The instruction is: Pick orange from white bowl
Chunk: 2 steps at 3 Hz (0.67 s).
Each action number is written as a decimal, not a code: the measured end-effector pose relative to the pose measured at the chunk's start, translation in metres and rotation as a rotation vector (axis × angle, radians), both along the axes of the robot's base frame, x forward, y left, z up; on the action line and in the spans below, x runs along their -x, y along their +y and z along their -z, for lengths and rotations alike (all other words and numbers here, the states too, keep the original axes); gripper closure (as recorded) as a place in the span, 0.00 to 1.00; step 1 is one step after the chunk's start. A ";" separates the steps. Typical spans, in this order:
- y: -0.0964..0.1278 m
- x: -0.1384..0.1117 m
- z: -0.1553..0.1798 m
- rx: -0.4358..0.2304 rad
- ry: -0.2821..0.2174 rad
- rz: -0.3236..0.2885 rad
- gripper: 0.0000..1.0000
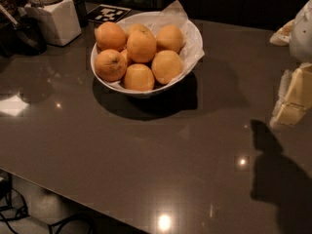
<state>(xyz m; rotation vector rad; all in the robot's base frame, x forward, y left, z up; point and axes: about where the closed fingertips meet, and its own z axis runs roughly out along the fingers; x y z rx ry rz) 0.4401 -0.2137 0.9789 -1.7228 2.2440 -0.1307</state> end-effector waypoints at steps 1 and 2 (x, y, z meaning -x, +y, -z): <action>0.024 -0.009 -0.008 0.039 0.011 0.006 0.00; 0.062 -0.028 -0.019 0.072 0.003 -0.022 0.00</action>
Offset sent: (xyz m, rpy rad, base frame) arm 0.0326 0.0921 0.0207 -0.1461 0.0892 0.0435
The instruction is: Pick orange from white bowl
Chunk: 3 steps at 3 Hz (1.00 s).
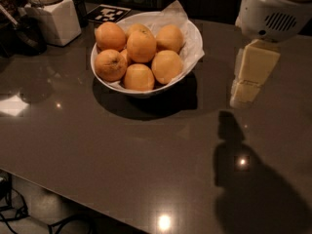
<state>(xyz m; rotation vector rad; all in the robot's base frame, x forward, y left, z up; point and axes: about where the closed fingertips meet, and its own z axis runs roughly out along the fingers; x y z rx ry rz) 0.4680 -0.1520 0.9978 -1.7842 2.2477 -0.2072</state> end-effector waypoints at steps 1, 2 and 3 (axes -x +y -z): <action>0.003 -0.003 -0.002 -0.016 -0.021 -0.004 0.00; 0.003 -0.003 -0.002 -0.016 -0.021 -0.004 0.00; 0.056 -0.021 -0.015 -0.023 -0.037 -0.068 0.00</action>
Offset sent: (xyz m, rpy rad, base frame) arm 0.0285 0.0724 0.0180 0.0481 0.0266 0.0034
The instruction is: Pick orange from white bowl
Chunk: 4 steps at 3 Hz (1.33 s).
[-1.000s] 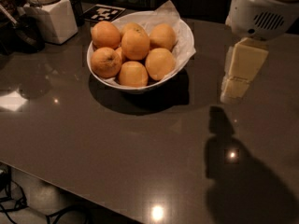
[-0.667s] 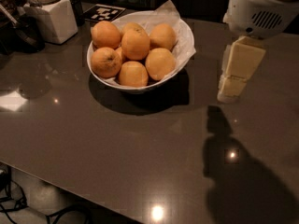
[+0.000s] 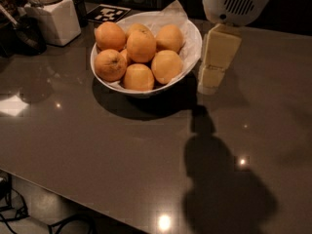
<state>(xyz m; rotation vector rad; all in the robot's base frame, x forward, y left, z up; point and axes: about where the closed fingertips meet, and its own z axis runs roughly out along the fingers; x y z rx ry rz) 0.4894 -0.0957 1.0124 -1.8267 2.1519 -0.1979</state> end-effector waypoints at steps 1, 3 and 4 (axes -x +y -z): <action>0.003 -0.002 -0.002 -0.009 -0.016 -0.003 0.00; 0.036 -0.062 -0.006 -0.059 0.027 0.123 0.00; 0.046 -0.070 -0.011 -0.088 -0.002 0.114 0.00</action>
Offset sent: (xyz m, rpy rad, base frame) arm 0.0630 0.0375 0.0019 0.0761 0.1079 -0.1902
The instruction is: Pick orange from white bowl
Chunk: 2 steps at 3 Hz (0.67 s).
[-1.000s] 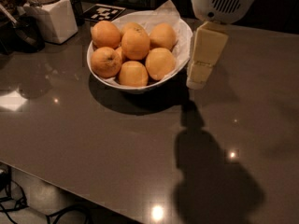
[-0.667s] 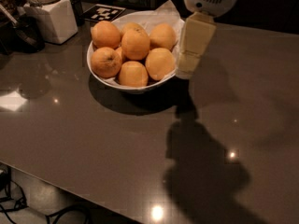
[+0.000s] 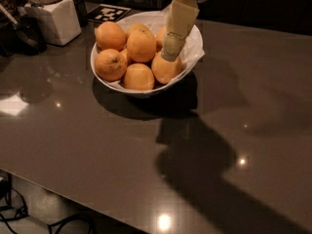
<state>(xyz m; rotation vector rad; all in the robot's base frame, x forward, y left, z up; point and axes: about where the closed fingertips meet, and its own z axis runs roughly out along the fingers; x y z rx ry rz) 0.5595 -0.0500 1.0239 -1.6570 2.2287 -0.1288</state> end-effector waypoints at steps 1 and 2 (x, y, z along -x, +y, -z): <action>0.008 -0.007 0.000 -0.023 -0.014 0.003 0.00; 0.022 -0.018 -0.001 -0.029 -0.017 0.013 0.00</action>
Offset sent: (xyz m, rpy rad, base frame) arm 0.0222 0.0325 -0.0007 0.0049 0.0225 -0.0296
